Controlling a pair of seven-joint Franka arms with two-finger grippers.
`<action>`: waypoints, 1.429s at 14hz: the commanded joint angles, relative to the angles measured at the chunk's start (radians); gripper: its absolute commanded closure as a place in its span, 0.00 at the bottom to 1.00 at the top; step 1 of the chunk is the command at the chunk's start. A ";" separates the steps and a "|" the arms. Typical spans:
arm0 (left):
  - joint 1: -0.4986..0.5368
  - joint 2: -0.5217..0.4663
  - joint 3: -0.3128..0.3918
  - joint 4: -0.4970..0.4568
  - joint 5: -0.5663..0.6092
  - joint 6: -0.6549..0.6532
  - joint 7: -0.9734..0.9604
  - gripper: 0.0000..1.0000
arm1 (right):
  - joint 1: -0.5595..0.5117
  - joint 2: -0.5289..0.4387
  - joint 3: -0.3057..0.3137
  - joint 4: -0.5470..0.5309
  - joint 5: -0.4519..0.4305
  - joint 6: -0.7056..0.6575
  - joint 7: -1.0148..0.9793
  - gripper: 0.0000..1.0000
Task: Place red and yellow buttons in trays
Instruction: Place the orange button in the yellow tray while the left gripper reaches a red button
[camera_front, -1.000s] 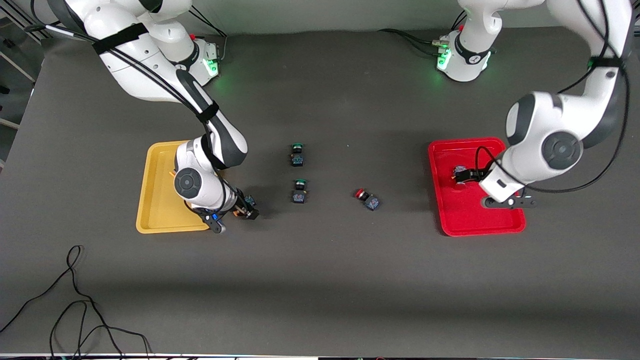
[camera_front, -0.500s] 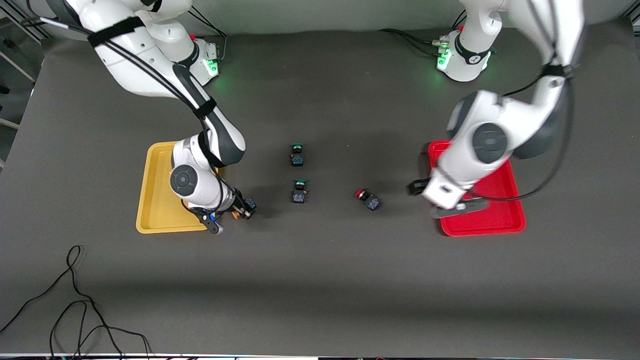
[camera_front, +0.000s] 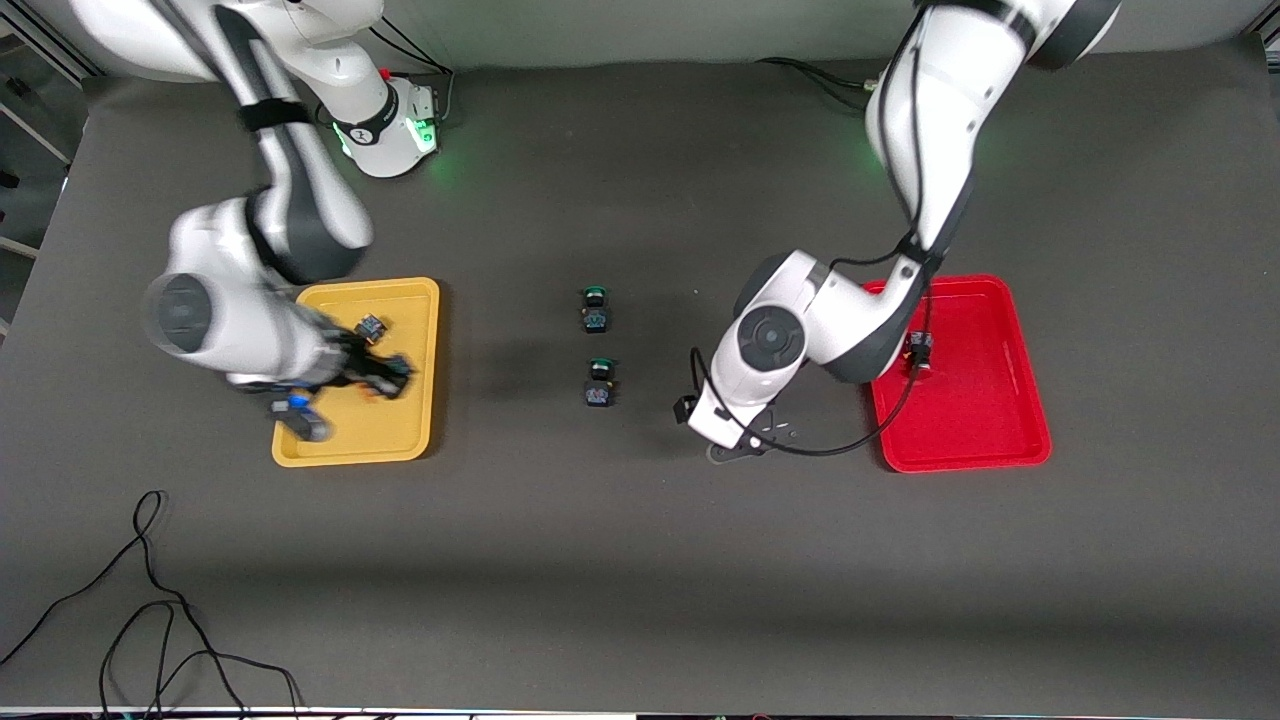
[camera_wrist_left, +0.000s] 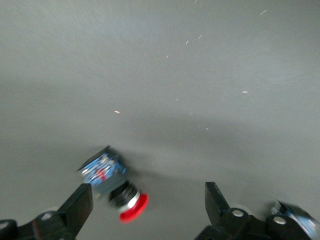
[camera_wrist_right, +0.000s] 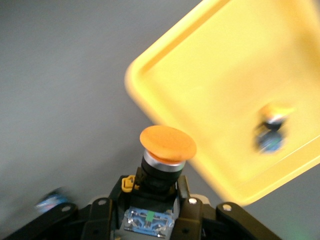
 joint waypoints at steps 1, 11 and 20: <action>-0.002 0.042 0.019 0.041 0.001 -0.010 -0.043 0.00 | -0.002 0.055 -0.088 -0.217 0.078 0.258 -0.258 0.94; 0.004 0.035 0.017 0.018 -0.006 -0.103 -0.332 0.00 | 0.005 0.146 -0.090 -0.243 0.171 0.444 -0.336 0.00; 0.010 0.033 0.016 0.019 -0.035 -0.188 -0.551 0.00 | 0.002 -0.327 -0.116 -0.183 -0.036 0.071 -0.339 0.00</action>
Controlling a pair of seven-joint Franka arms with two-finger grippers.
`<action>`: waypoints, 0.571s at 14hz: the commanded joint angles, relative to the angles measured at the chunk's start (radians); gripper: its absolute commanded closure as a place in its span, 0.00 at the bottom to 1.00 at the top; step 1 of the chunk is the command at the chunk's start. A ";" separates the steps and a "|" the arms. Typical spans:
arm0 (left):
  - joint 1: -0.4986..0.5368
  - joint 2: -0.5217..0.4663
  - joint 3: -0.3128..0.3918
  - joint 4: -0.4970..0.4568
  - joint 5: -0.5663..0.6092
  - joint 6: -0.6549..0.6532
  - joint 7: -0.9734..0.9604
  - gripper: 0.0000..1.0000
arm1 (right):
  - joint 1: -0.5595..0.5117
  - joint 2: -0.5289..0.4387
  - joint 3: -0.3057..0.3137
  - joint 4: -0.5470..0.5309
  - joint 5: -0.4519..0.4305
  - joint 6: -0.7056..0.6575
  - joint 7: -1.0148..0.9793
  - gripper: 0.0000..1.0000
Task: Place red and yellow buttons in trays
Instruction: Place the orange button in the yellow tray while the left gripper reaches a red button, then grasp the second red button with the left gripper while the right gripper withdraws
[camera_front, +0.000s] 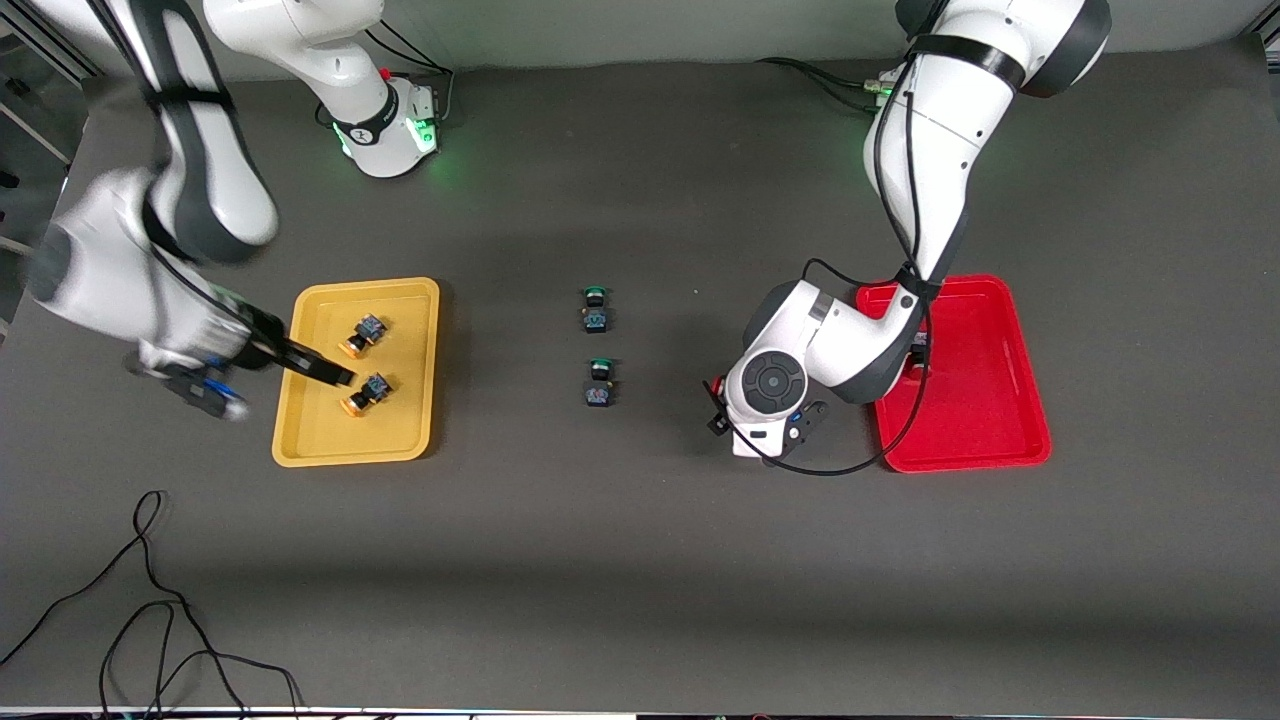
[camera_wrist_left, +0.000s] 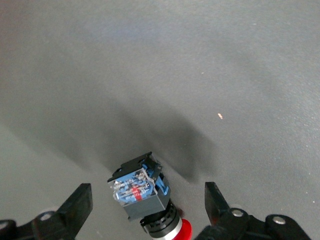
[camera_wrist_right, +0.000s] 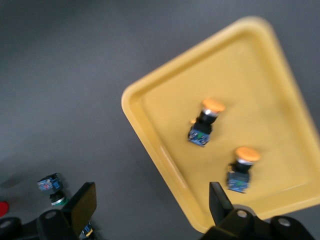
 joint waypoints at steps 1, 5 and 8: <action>-0.014 -0.002 0.003 0.000 -0.012 0.001 -0.063 0.00 | 0.005 -0.128 -0.006 -0.029 -0.161 -0.039 -0.028 0.00; -0.014 0.002 0.003 -0.010 -0.012 0.020 -0.086 0.20 | 0.004 -0.241 -0.009 0.022 -0.201 -0.170 -0.130 0.00; -0.013 0.002 0.003 -0.013 -0.012 0.012 -0.086 0.91 | 0.004 -0.230 -0.003 0.107 -0.203 -0.275 -0.142 0.00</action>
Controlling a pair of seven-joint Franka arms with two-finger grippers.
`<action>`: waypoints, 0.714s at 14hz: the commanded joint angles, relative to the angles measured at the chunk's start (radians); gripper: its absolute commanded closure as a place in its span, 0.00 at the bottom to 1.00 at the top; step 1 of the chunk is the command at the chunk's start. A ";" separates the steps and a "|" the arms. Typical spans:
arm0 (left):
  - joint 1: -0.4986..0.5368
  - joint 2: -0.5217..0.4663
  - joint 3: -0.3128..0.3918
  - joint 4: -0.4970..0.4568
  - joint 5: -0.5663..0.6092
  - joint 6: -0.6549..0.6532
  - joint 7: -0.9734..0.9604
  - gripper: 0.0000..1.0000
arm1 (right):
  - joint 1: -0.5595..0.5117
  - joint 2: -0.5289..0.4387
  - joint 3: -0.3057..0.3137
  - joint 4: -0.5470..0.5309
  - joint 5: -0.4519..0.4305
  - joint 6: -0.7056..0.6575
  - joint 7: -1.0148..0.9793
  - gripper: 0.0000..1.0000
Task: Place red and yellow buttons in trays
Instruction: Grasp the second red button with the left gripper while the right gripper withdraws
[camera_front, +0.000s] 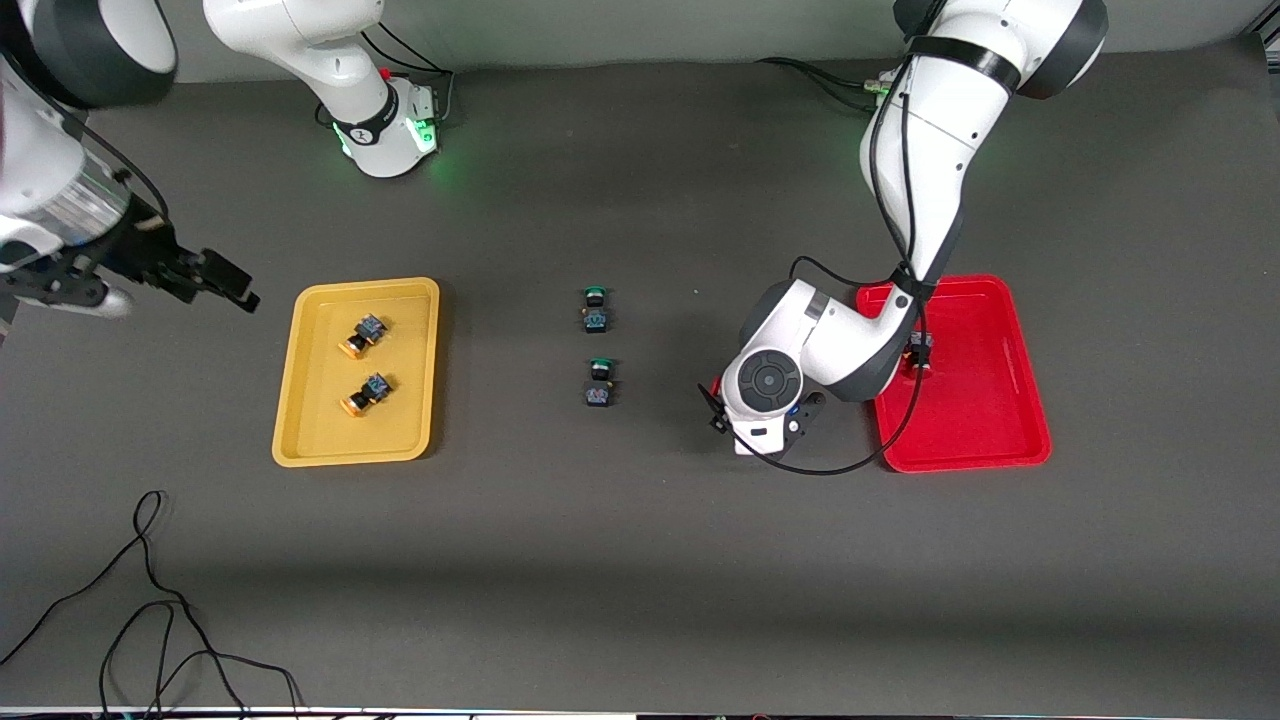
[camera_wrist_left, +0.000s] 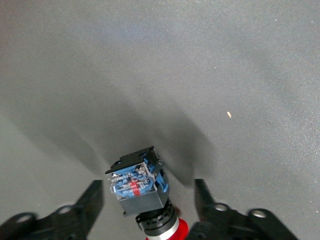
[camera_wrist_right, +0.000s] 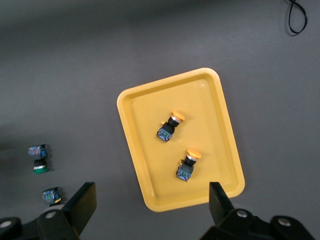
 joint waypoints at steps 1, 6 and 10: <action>-0.007 -0.004 0.005 -0.008 -0.008 0.001 -0.026 0.98 | 0.004 0.023 0.004 0.103 -0.021 -0.098 -0.031 0.00; 0.006 -0.019 0.005 0.001 0.002 -0.017 0.005 1.00 | 0.006 0.031 0.007 0.178 -0.021 -0.204 -0.117 0.00; 0.085 -0.173 -0.001 -0.012 -0.017 -0.231 0.385 1.00 | 0.004 0.026 0.007 0.183 -0.024 -0.204 -0.123 0.00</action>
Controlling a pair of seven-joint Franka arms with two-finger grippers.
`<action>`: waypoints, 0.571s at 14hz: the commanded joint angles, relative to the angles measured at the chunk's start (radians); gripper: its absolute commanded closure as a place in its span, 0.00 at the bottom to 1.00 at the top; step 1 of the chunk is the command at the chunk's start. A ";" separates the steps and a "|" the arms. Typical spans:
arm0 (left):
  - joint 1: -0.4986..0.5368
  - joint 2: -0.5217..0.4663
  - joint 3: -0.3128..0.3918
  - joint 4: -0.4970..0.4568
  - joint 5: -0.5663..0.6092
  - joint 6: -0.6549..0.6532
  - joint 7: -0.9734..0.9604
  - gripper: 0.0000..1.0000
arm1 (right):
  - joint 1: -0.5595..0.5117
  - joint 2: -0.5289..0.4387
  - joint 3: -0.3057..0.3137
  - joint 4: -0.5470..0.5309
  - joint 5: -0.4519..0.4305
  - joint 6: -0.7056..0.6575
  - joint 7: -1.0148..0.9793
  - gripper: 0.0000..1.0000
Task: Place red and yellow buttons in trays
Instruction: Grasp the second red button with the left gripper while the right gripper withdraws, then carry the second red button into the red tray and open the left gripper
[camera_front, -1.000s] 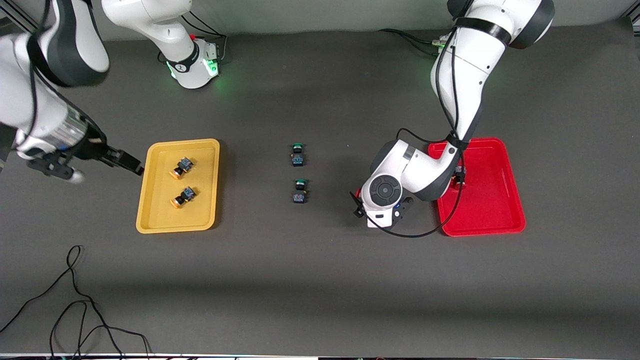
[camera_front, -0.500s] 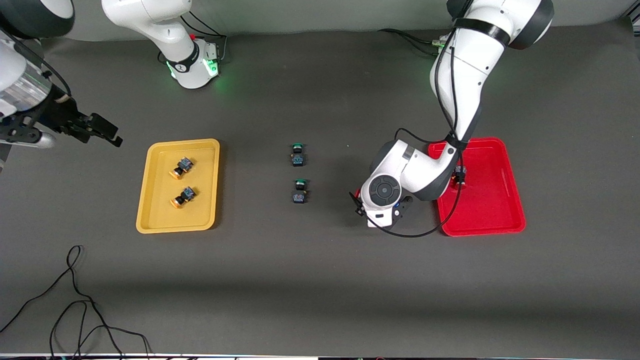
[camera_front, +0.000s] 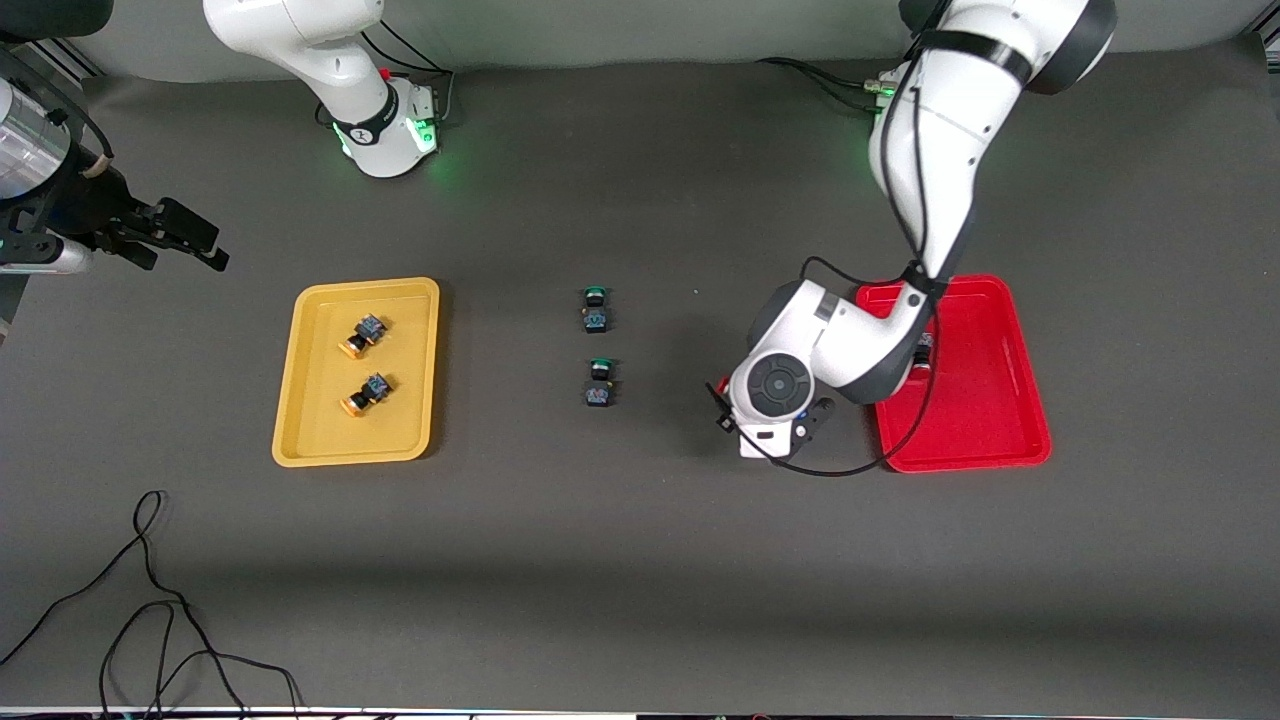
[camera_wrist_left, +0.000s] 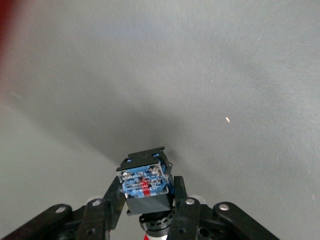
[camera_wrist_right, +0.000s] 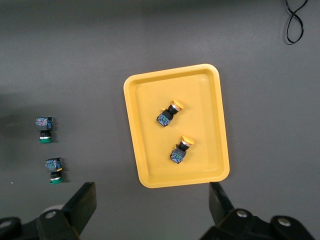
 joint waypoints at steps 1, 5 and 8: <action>0.074 -0.143 -0.002 -0.043 -0.040 -0.166 0.357 1.00 | 0.003 0.011 0.000 0.044 -0.035 -0.021 -0.025 0.00; 0.249 -0.282 0.004 -0.177 -0.051 -0.286 0.865 1.00 | 0.010 0.031 0.000 0.041 -0.040 -0.016 -0.024 0.00; 0.418 -0.321 0.008 -0.323 0.073 -0.213 1.141 1.00 | 0.021 0.068 0.000 0.041 -0.068 -0.008 -0.022 0.00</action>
